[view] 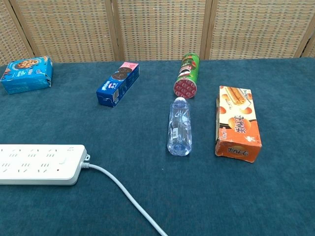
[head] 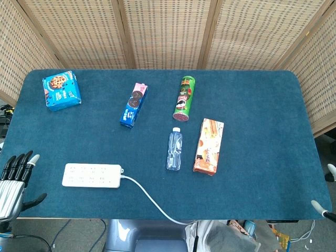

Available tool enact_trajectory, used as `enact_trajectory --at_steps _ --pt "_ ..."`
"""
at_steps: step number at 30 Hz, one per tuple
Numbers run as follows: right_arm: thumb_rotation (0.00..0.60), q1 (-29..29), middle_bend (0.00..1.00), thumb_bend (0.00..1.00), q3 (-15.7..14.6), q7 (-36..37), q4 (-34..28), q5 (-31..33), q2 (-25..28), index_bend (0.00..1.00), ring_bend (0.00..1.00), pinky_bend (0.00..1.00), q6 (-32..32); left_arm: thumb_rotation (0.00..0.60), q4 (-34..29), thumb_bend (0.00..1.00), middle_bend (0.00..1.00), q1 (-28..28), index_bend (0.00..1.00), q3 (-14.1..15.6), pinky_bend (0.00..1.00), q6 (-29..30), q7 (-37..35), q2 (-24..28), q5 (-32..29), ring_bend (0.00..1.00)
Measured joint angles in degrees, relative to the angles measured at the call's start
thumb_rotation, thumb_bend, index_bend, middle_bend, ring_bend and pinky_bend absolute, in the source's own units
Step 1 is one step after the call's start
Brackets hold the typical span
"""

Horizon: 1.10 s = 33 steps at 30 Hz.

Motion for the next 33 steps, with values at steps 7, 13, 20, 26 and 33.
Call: enact_trajectory --at_steps 7,13,20,26,33 --pt "0.6 0.17 0.0 0.0 -0.25 -0.1 0.24 -0.12 -0.37 0.0 0.0 0.0 -0.33 0.6 0.06 0.0 0.0 -0.24 0.0 0.66 0.0 -0.82 -1.61 0.4 0.85 0.0" --pt "0.6 0.2 0.0 0.0 -0.44 0.24 -0.26 -0.37 -0.13 0.0 0.0 0.0 -0.35 0.6 1.07 0.05 0.71 -1.52 0.0 0.86 0.53 -1.86 -5.82 -0.48 2.68 0.64" --pt "0.6 0.4 0.0 0.0 -0.4 1.92 -0.31 0.14 0.37 0.0 0.0 0.0 -1.05 0.6 3.59 0.72 1.0 -5.26 0.09 -0.01 1.0 -7.0 -8.67 -6.9 2.84 0.97" --pt "0.6 0.64 0.0 0.0 -0.6 2.82 -0.34 0.1 0.7 0.0 0.0 0.0 -1.73 0.6 -0.85 0.78 1.0 -8.6 0.23 -0.24 1.0 -17.98 -3.92 -7.59 -3.32 0.97" --pt "0.6 0.95 0.0 0.0 -0.66 3.53 -0.41 0.36 1.08 0.0 0.0 0.0 -2.47 0.6 -6.78 0.79 1.0 -11.95 0.25 -1.39 1.0 -25.71 7.91 -9.96 -16.03 0.97"
